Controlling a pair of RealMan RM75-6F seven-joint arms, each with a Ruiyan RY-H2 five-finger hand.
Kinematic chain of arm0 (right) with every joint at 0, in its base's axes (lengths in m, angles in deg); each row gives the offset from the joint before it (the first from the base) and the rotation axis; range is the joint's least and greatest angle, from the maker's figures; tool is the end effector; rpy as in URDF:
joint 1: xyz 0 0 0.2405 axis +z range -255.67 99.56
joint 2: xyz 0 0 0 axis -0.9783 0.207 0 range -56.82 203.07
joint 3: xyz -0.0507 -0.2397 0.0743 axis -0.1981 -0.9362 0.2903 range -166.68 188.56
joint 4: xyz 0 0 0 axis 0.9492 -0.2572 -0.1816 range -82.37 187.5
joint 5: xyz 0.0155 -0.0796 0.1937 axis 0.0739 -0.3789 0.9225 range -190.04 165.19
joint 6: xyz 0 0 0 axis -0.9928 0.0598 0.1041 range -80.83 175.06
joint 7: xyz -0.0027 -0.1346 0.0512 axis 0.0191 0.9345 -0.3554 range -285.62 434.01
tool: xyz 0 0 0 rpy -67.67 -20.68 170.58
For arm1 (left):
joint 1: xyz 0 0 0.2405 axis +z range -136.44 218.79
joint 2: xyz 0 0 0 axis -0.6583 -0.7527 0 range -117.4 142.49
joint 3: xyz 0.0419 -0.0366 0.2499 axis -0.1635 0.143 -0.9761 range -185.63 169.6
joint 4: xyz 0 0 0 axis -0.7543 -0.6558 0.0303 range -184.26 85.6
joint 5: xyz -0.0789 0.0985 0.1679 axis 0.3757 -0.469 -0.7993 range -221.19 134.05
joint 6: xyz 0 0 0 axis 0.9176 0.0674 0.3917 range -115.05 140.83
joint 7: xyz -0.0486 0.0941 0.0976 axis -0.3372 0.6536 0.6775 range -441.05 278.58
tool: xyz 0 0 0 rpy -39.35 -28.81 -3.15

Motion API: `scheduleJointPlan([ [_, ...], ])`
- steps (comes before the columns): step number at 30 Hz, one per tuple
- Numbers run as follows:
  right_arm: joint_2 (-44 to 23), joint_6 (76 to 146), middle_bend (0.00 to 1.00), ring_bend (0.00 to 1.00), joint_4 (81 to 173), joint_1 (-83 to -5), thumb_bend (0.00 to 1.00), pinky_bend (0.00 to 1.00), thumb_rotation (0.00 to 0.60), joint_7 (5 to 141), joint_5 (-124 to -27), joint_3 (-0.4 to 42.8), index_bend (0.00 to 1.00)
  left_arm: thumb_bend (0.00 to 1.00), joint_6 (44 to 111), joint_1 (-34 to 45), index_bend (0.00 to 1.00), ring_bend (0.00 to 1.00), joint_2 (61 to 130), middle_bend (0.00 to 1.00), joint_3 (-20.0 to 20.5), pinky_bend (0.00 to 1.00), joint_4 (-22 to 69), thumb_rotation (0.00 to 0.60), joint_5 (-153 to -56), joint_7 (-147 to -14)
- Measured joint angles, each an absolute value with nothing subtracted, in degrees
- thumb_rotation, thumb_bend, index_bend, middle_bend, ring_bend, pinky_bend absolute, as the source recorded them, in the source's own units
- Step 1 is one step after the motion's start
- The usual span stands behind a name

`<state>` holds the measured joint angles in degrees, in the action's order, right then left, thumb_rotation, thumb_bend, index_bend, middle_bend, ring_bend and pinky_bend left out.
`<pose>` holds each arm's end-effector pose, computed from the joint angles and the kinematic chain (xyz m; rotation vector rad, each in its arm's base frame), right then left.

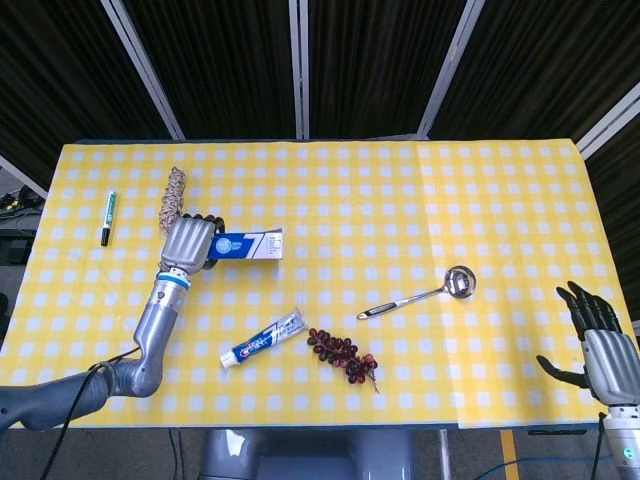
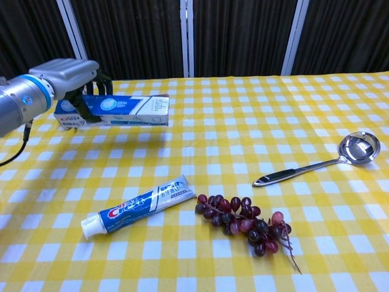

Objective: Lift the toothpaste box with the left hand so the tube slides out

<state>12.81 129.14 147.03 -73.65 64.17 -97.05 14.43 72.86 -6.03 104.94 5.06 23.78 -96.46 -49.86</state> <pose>-0.3150 -0.1805 0.1728 1.3240 -1.0592 0.9766 -0.1598 0.3978 0.0045 -1.6665 -0.7522 -0.7771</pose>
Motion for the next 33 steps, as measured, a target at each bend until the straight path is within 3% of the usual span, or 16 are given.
scheduleJointPlan([
  [8,13.3,130.2,0.00,0.00,147.6,-74.1,0.08,0.00,0.600,63.6,-97.6,14.4,0.00,0.31,76.5,-5.9,0.51,0.38,93.7,0.36,5.0,0.39,32.7,0.600,-101.6,-43.3],
  [17,13.6,130.9,0.00,0.00,148.0,-74.4,0.08,0.00,0.600,63.4,-98.2,14.3,0.00,0.31,81.4,-6.5,0.49,0.35,83.9,0.33,2.5,0.37,35.7,0.600,-113.5,-33.3],
  [33,13.7,131.4,0.00,0.00,148.3,-74.6,0.09,0.00,0.600,63.7,-98.6,14.2,0.00,0.31,84.1,-6.1,0.39,0.29,79.8,0.27,2.3,0.32,37.9,0.600,-119.7,-32.4],
])
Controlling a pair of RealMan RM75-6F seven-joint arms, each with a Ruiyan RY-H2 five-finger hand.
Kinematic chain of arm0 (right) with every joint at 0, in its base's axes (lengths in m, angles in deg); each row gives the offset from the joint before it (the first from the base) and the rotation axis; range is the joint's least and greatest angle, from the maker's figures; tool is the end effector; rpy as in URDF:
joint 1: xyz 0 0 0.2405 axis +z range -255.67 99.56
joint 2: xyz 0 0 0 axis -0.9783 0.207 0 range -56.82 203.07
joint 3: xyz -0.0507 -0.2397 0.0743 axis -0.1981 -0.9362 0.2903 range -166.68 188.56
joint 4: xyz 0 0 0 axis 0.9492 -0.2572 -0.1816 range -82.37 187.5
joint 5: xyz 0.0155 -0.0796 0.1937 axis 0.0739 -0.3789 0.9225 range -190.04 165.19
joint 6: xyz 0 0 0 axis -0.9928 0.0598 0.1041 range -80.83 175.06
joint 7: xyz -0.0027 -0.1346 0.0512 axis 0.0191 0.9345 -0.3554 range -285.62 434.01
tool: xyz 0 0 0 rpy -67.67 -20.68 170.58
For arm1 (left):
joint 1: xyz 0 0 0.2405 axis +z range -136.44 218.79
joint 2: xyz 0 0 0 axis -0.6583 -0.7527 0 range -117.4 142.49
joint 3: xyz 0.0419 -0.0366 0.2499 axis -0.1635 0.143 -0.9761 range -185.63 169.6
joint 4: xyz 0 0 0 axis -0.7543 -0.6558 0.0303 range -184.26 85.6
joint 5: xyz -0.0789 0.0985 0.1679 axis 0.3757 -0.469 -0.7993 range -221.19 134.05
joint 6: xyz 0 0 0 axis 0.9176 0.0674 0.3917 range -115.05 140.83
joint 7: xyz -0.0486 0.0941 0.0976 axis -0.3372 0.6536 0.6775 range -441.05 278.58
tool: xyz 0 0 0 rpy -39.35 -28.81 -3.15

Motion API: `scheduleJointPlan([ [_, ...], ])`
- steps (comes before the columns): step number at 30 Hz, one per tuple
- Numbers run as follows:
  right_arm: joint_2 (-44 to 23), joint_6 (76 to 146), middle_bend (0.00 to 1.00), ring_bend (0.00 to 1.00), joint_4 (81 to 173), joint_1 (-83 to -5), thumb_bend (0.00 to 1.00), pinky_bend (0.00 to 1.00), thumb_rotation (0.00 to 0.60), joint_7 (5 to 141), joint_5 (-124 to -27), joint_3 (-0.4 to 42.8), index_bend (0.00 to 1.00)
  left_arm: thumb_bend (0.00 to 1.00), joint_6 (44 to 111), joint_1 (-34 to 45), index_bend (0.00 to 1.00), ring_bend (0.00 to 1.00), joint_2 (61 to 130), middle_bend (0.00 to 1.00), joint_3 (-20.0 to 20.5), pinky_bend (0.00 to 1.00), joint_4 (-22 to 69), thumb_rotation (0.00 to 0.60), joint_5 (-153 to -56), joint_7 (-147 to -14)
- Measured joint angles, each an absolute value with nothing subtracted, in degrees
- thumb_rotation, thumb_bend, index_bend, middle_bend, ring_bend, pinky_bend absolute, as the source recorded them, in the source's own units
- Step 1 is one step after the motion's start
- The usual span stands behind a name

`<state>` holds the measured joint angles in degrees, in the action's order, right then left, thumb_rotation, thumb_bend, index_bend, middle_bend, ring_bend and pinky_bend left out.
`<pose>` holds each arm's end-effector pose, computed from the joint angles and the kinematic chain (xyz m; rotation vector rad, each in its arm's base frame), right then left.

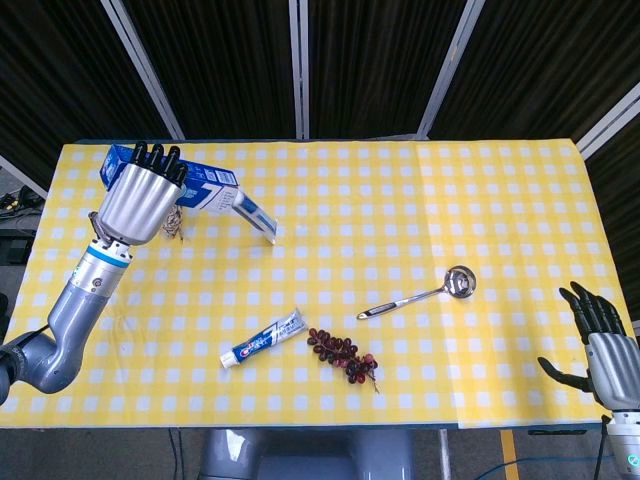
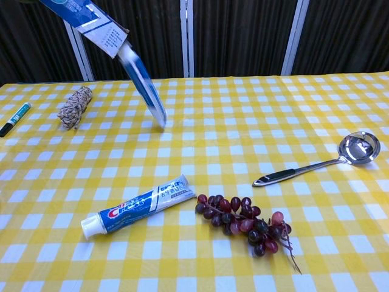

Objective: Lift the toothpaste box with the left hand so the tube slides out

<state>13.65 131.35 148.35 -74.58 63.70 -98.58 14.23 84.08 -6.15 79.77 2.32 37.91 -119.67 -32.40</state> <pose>-0.3088 -0.1747 0.1781 1.3178 -1.0438 1.0122 -0.1184 0.3879 0.1481 -1.6398 0.1754 -0.6731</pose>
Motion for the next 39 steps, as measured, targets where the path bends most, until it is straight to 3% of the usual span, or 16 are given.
scheduleJointPlan([
  [18,13.6,131.1,0.00,0.00,148.4,-74.5,0.08,0.00,0.600,63.8,-98.5,14.2,0.00,0.31,85.2,-5.2,0.39,0.29,79.6,0.27,3.0,0.32,40.1,0.600,-122.5,-35.5],
  [25,13.6,131.2,0.00,0.00,148.5,-74.5,0.08,0.00,0.600,64.1,-98.7,14.1,0.00,0.31,83.5,-3.8,0.38,0.28,82.6,0.26,3.2,0.32,44.7,0.600,-117.2,-41.0],
  [28,13.6,131.1,0.00,0.00,148.5,-74.5,0.08,0.00,0.600,64.2,-98.6,14.2,0.00,0.29,82.5,-3.4,0.34,0.23,84.8,0.21,3.3,0.28,46.1,0.600,-114.6,-42.8],
  [33,13.7,131.0,0.00,0.00,148.5,-74.5,0.08,0.00,0.600,64.1,-98.3,14.2,0.00,0.21,80.8,-2.8,0.10,0.03,88.3,0.01,3.4,0.06,48.1,0.600,-109.0,-45.2],
  [35,13.8,130.9,0.00,0.00,148.5,-74.6,0.08,0.00,0.600,64.1,-98.2,14.2,0.00,0.17,79.7,-2.8,0.04,0.00,89.3,0.00,3.3,0.00,48.7,0.600,-106.2,-45.1],
  [39,13.9,130.9,0.00,0.00,148.7,-74.6,0.08,0.00,0.600,64.1,-97.8,14.3,0.00,0.16,77.9,-2.8,0.02,0.00,90.5,0.00,2.6,0.00,49.9,0.600,-101.4,-43.2],
])
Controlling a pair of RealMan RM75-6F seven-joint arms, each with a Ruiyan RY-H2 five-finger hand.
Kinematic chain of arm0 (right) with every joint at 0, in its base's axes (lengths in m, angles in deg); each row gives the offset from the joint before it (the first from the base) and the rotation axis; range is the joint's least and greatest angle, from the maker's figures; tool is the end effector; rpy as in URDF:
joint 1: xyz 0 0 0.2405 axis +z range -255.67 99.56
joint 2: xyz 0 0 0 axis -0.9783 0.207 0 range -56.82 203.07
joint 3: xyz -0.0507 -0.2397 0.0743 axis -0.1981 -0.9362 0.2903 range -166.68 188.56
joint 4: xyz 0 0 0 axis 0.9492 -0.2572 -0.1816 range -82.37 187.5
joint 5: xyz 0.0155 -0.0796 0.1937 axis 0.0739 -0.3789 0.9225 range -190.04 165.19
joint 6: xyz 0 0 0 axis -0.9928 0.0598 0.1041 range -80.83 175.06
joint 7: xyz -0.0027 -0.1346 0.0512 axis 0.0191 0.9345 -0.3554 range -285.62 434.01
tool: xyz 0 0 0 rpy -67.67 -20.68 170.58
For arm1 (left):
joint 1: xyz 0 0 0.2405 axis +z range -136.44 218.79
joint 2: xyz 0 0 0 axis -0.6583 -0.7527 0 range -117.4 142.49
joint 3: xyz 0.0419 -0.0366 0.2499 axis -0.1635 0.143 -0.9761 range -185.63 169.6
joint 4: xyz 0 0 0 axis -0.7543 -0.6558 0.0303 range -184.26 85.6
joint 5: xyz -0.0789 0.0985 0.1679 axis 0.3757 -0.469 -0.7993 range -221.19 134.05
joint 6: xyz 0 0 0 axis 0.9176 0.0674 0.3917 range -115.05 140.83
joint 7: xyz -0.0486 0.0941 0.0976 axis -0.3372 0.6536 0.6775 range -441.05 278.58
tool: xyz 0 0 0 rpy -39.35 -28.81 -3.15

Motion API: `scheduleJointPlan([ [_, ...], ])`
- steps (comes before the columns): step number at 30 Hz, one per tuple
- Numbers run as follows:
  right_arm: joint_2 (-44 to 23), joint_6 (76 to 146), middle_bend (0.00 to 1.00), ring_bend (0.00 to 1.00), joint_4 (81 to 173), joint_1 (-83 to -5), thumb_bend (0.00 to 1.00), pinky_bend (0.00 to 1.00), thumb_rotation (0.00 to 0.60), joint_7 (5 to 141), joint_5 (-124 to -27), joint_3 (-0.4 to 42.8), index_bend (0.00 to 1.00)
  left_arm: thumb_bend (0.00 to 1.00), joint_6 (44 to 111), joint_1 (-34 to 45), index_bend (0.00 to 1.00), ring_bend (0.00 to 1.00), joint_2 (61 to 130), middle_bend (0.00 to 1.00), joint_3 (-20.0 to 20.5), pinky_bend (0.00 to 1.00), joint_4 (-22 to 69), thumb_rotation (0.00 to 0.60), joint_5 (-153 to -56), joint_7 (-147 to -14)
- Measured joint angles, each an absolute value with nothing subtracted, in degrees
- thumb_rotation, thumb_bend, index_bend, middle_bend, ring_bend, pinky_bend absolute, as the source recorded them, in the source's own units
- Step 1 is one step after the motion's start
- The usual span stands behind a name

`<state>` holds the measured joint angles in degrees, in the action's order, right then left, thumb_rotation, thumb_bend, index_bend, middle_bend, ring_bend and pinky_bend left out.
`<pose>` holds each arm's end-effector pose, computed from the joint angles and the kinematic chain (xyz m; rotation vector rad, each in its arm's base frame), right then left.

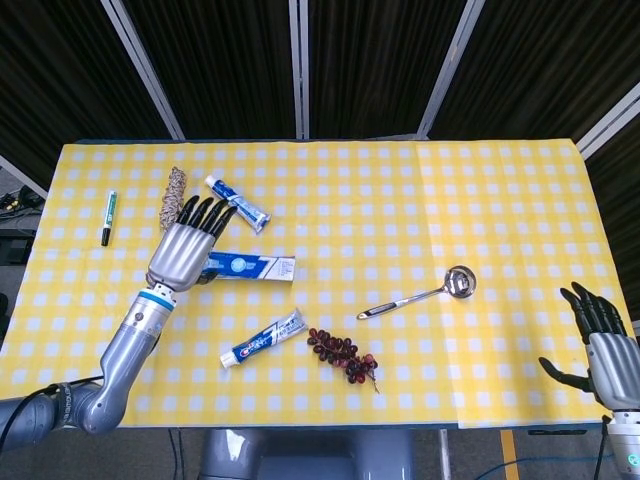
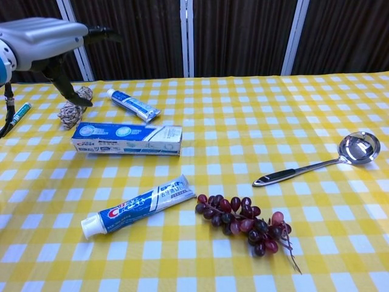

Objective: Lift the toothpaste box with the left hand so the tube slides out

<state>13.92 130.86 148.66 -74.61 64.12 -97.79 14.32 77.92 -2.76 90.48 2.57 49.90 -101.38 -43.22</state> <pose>-0.3102 -0.1747 0.1789 1.3108 -1.0492 0.9962 -0.1254 0.3427 0.0515 -1.7948 -0.6584 -0.8454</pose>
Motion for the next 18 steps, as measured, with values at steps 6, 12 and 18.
scheduleJointPlan([
  [6,13.4,129.7,0.00,0.00,148.3,-74.3,0.08,0.00,0.600,65.4,-96.9,14.4,0.00,0.15,82.9,1.9,0.01,0.00,91.6,0.00,0.2,0.00,51.8,0.600,-102.9,-47.6],
  [12,12.7,129.6,0.00,0.00,148.3,-74.1,0.08,0.00,0.600,66.9,-96.9,14.3,0.00,0.13,94.5,10.7,0.00,0.00,93.3,0.00,-6.0,0.00,49.1,0.600,-114.4,-52.7],
  [18,12.1,129.6,0.00,0.00,148.2,-74.0,0.08,0.00,0.600,68.0,-97.0,14.3,0.00,0.13,104.3,20.2,0.00,0.00,95.3,0.00,-11.1,0.00,43.0,0.600,-121.3,-59.1],
])
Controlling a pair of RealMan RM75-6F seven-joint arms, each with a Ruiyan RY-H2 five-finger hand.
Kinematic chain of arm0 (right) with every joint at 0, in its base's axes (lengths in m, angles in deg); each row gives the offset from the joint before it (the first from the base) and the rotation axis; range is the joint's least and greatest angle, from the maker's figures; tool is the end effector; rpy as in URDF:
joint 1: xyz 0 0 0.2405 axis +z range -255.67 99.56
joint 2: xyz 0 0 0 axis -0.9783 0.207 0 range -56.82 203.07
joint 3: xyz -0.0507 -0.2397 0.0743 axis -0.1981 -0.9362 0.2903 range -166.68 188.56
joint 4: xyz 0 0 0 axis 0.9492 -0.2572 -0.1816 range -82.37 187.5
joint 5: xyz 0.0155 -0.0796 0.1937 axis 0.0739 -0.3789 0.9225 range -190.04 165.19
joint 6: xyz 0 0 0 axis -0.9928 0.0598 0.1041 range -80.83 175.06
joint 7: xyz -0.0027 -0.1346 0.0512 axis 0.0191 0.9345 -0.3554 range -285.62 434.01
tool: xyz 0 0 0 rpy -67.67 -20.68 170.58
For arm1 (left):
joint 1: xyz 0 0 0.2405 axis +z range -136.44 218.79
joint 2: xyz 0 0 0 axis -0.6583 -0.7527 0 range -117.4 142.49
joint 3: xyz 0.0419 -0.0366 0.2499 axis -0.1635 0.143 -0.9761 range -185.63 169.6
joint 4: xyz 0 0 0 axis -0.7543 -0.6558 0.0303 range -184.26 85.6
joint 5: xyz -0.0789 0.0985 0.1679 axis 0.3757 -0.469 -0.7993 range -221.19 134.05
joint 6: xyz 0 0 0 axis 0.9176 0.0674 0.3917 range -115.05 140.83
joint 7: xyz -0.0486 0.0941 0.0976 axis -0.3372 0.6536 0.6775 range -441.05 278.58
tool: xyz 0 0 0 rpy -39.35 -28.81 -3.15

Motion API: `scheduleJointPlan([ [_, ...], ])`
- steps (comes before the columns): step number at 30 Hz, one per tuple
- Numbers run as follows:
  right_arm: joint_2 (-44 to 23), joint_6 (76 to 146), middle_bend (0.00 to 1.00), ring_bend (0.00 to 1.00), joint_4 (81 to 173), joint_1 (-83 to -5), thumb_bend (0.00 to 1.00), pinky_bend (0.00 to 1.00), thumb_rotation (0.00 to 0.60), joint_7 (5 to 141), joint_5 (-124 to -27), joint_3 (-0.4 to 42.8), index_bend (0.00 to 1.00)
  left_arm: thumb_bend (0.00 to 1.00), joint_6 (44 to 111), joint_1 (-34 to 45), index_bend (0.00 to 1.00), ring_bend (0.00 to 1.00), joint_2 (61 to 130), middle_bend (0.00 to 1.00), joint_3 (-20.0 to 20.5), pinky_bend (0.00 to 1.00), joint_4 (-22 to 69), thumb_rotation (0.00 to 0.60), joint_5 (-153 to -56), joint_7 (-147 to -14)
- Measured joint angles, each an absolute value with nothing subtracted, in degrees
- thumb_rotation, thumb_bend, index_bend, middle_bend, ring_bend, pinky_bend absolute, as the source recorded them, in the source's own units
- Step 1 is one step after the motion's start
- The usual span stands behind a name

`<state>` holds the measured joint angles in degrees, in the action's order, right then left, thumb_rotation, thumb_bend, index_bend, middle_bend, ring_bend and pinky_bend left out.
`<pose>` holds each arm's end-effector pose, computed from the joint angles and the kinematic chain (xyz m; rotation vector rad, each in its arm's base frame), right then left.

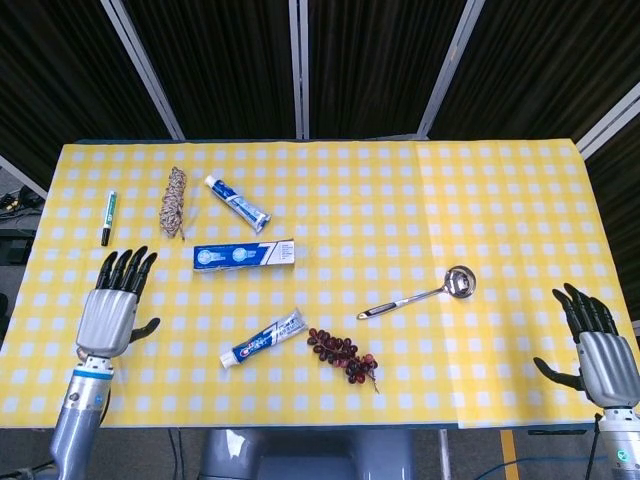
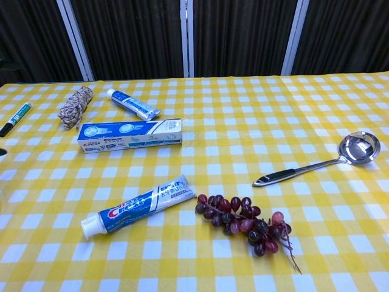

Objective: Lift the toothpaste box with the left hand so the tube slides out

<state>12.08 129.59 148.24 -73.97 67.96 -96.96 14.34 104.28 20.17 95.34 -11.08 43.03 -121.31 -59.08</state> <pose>-0.3107 -0.1781 0.1673 1.3341 -1.0348 0.9514 -0.2364 0.2294 0.0623 -1.4847 -0.7553 -0.9576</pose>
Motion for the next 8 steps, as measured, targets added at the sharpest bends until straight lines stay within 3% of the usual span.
scheduleJointPlan([
  [8,11.6,130.0,0.00,0.00,148.0,-74.0,0.08,0.00,0.600,68.7,-97.4,14.3,0.00,0.13,109.1,26.1,0.00,0.00,94.7,0.00,-14.1,0.00,40.3,0.600,-125.9,-61.0],
])
